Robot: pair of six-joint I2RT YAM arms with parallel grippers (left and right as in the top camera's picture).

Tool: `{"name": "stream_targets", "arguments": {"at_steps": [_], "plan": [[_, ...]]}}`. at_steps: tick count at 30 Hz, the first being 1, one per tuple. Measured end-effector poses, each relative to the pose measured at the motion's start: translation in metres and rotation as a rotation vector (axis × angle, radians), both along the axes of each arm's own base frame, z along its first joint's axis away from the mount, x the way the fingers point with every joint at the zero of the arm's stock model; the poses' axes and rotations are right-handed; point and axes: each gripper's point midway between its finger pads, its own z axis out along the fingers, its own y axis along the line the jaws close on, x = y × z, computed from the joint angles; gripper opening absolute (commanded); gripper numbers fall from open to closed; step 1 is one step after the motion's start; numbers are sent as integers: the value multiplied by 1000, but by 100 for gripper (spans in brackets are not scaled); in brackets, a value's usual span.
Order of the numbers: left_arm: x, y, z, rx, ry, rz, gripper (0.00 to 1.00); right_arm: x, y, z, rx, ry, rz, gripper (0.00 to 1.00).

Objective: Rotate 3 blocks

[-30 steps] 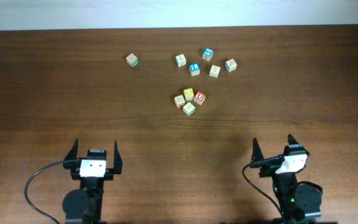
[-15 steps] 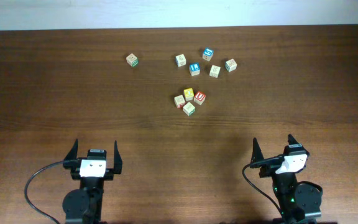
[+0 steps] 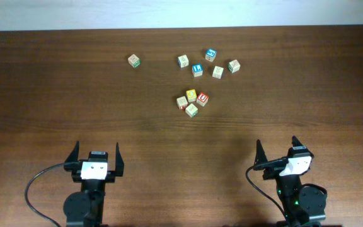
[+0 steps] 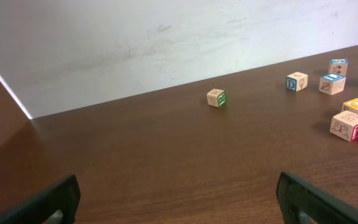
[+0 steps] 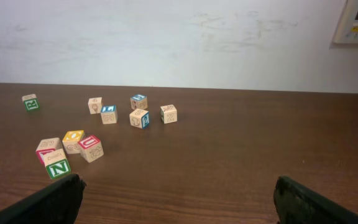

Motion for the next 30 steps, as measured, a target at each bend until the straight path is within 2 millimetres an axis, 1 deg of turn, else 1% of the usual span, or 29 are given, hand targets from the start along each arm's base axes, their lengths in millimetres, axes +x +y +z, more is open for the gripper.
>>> {"name": "stream_targets", "arguments": {"at_steps": [10,11,15,18,26,29,30], "plan": [[0,0,0,0,0,0,99,0,0,1,0,-5,0,98],[0,0,0,0,-1,0,99,0,0,3,1,-14,0,98],[0,-1,1,0,-3,-4,99,0,4,23,8,-94,26,98],[0,-1,2,-1,-7,-7,99,0,7,27,9,-109,42,98],[0,-7,16,-3,-51,-38,99,-1,9,35,11,-138,54,98],[-2,-8,28,-3,-49,-46,99,-3,9,48,12,-165,56,98],[-4,-9,33,-4,-38,-52,99,-5,9,58,13,-186,57,98]]}}
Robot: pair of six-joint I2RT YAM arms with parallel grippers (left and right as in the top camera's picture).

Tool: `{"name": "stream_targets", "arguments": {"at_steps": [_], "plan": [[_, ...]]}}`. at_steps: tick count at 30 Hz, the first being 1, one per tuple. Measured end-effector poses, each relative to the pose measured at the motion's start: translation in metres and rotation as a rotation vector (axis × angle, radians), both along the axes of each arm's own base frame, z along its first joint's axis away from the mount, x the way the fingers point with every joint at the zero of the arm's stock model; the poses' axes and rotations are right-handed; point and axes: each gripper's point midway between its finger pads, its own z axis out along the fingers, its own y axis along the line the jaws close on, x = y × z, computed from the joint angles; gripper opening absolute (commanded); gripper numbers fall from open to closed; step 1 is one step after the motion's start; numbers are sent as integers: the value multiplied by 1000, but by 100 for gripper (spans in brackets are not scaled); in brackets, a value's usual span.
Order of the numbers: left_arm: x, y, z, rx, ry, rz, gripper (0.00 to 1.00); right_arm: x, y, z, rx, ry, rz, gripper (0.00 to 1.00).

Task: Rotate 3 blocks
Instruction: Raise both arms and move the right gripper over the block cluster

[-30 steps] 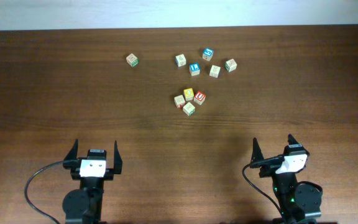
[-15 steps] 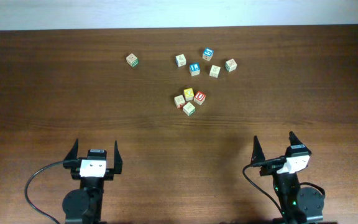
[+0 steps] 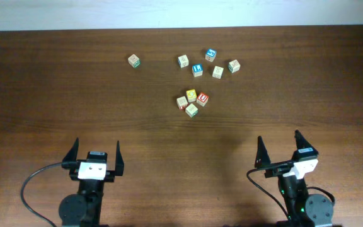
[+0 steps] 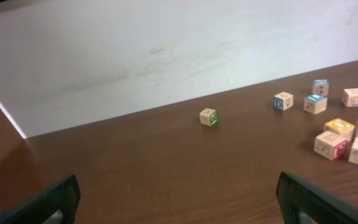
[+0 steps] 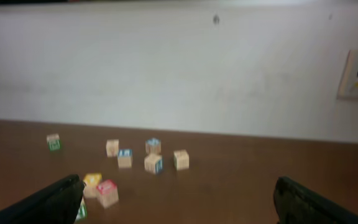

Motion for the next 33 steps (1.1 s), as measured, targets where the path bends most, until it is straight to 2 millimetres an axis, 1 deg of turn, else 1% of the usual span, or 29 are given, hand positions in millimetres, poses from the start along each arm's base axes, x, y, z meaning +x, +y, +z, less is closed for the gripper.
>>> {"name": "stream_targets", "arguments": {"at_steps": [3,6,8,10,13,14,16,19,21,22,23,24,25,26,27,29,31,32,33], "plan": [[-1,-1,18,0,15,-8,99,-7,1,27,2,-56,11,98],[1,-2,34,-1,55,-11,99,-11,5,47,1,-84,35,98],[6,-3,48,-2,100,-15,99,-10,9,54,-3,-76,57,98],[13,-3,58,-2,137,-18,99,-6,13,56,-7,-43,80,98],[24,-5,68,-4,202,-28,99,5,22,60,-14,41,124,98],[31,-6,74,-6,236,-37,99,8,23,62,-15,58,129,98],[40,-9,76,-10,325,-49,99,18,27,62,-18,142,150,98],[63,-16,94,-22,393,-89,99,40,31,63,-17,288,166,98],[77,-23,97,-36,459,-129,99,56,33,63,-16,372,170,98],[83,-26,97,-44,493,-146,99,66,35,64,-15,426,173,98],[96,-31,98,-58,549,-175,99,79,37,62,-14,479,182,98],[105,-33,95,-67,585,-188,99,86,39,60,-12,523,191,98],[112,-36,91,-75,621,-200,99,92,42,58,-9,561,204,98],[117,-38,85,-86,675,-212,99,101,46,57,-4,596,223,98],[125,-40,81,-96,713,-223,99,110,50,56,-1,628,246,98],[139,-43,68,-112,799,-233,99,127,60,51,9,702,297,98],[150,-44,52,-129,888,-240,99,145,72,37,25,809,364,98],[154,-45,44,-140,949,-242,99,154,77,26,40,881,395,98],[160,-46,37,-145,977,-242,99,163,81,18,53,926,415,98]]}}
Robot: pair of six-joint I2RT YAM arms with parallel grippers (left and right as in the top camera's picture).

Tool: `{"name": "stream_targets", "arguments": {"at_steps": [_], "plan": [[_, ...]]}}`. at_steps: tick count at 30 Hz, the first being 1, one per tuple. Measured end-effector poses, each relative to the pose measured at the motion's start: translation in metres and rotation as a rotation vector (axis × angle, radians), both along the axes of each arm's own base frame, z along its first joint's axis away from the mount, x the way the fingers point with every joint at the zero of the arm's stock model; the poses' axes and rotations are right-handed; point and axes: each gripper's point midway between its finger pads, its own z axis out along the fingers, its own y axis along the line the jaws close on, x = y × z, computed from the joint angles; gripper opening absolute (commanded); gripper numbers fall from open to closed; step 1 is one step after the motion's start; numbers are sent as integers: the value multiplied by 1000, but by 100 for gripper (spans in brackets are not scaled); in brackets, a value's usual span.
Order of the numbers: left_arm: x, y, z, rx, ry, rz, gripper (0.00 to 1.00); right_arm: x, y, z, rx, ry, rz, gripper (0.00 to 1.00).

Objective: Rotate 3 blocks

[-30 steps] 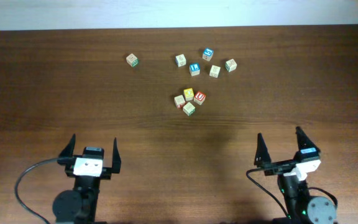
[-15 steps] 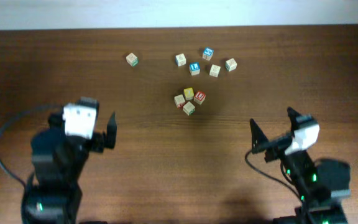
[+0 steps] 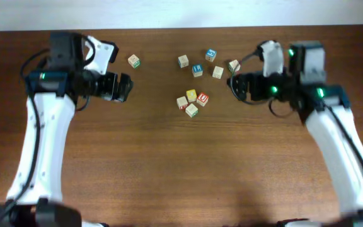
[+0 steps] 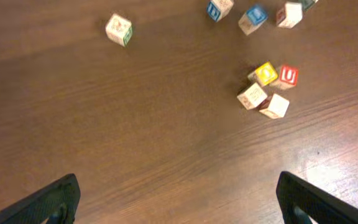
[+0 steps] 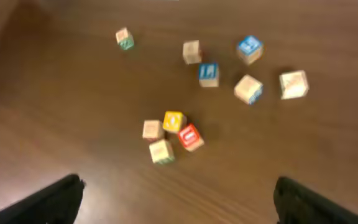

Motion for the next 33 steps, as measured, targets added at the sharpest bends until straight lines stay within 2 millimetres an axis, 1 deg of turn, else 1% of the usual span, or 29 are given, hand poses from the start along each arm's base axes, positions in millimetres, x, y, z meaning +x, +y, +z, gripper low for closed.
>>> {"name": "stream_targets", "arguments": {"at_steps": [1,3,5,6,7,8,10,12,14,15,16,18,21,24,28,30,31,32,33], "plan": [[3,0,-4,-2,12,-1,99,4,2,-7,7,34,10,98],[10,-1,-19,-6,55,-3,99,21,13,-25,49,115,50,98],[11,-1,-32,-7,92,-4,99,33,21,-39,88,133,81,98],[12,-1,-37,-7,104,-4,99,39,26,-51,113,154,97,99],[12,-1,-42,-8,123,-4,99,44,30,-65,141,182,108,91],[12,-2,-43,-9,126,-5,99,47,33,-72,161,196,116,87],[12,-2,-43,-9,127,-5,99,58,38,-82,199,204,104,84],[12,-2,-42,-9,127,-5,99,64,37,-107,209,305,1,78],[12,-2,-43,-9,127,-5,99,66,35,-128,167,380,-124,75],[12,-2,-43,-9,127,-5,99,66,36,-137,137,407,-183,74],[12,-2,-43,-9,127,-5,99,64,42,-145,98,429,-252,74],[12,-2,-43,-9,127,-5,99,63,48,-152,38,434,-353,73],[12,-2,-43,-9,127,-5,99,58,63,-157,-40,408,-460,69],[12,-2,-43,-9,127,-5,99,59,64,-157,-73,376,-546,63],[12,-2,-43,-9,127,-5,99,66,60,-155,-74,340,-619,62],[12,-2,-43,-9,127,-5,99,69,59,-164,-79,345,-633,62],[12,-2,-43,-9,127,-5,99,70,60,-177,-82,364,-644,62],[12,-2,-43,-9,127,-5,99,70,61,-185,-84,376,-644,62],[12,-2,-43,-9,127,-5,99,70,62,-197,-87,393,-643,61]]}}
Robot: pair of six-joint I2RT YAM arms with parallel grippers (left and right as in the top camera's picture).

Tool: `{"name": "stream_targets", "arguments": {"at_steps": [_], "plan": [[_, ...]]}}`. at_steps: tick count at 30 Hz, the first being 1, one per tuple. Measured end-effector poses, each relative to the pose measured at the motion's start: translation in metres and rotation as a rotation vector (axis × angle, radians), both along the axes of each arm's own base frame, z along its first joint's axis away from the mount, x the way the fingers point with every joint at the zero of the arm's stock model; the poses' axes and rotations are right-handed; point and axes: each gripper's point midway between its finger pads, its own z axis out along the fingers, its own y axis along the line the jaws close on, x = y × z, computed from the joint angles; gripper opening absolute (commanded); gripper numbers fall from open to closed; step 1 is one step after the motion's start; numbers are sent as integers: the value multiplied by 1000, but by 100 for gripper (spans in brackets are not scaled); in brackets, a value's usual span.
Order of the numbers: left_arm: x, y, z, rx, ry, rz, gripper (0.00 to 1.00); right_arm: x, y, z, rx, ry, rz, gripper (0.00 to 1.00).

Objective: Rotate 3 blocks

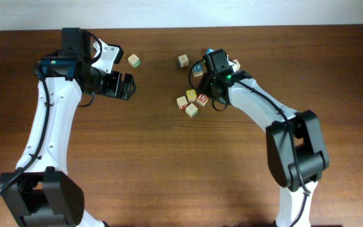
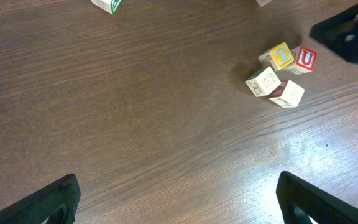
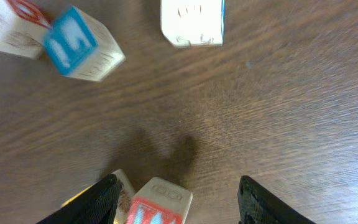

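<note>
Several wooden letter blocks lie at the far middle of the table. A close cluster holds a yellow block, a red-topped block and two pale ones. My right gripper hangs low over this cluster, open. In the right wrist view the red-topped block sits between its fingers, untouched, with the yellow block at the left finger. My left gripper is open above bare wood, left of the cluster.
A lone green-sided block lies far left of the others. More blocks sit behind the right gripper: a blue-topped one, a white one and another. The wall edge runs along the table's far side.
My right gripper has moved from right of the blocks, well above them, to low over the cluster with the red-topped block between its open fingers. The left gripper has shifted only slightly.
Both arms were folded at the table's near edge, grippers open, for the first two moments. Then both were stretched over the far half, one on each side of the blocks. Now the right gripper straddles the red-topped block. No block has moved.
</note>
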Motion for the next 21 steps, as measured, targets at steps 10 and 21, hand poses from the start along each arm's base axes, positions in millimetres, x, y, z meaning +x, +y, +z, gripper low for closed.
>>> {"name": "stream_targets", "arguments": {"at_steps": [10,21], "plan": [[0,0,0,0,0,0,99,-6,7,-13,29,42,5,53],[0,0,0,0,0,0,99,-30,16,-21,27,131,38,38]]}}
